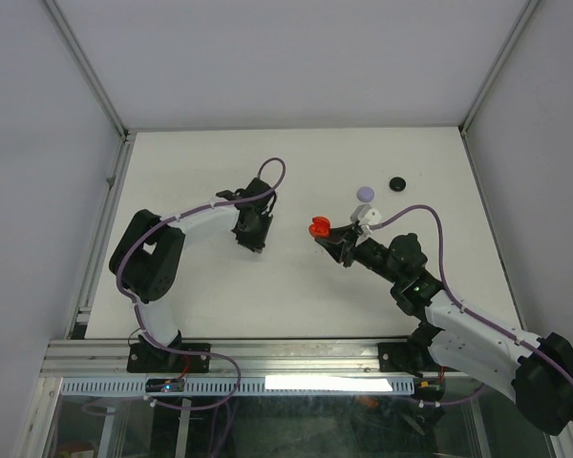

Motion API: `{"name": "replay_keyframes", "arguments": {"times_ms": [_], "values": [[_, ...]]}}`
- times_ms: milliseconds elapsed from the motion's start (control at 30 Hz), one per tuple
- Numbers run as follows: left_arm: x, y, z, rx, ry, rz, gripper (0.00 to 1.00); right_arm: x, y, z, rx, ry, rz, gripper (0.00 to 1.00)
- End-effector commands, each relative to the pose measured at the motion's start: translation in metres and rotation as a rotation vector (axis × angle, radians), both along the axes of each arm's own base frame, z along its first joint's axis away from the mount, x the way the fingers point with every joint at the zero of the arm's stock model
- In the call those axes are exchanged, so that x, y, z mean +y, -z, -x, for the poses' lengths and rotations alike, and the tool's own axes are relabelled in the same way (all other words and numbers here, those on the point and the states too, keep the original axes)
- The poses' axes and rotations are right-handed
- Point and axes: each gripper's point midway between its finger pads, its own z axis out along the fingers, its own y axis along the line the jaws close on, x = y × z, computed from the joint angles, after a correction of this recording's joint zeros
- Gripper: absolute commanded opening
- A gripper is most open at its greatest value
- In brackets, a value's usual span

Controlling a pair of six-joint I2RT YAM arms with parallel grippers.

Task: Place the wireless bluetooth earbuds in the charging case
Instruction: Pick up the earbud from the center of the board.

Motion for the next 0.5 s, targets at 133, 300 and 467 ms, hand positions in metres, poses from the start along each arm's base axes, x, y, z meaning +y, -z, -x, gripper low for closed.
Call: {"name": "replay_keyframes", "arguments": {"times_ms": [133, 300, 467], "values": [[0.027, -0.004, -0.011, -0.100, -0.054, -0.144, 0.38, -0.002, -0.012, -0.004, -0.046, 0.022, -0.024, 0.01], [0.046, -0.009, -0.014, -0.138, -0.097, -0.227, 0.47, -0.003, -0.013, -0.003, -0.053, 0.025, -0.030, 0.01], [0.060, -0.016, -0.019, -0.165, -0.130, -0.274, 0.46, -0.004, -0.014, -0.002, -0.055, 0.023, -0.030, 0.01]]}}
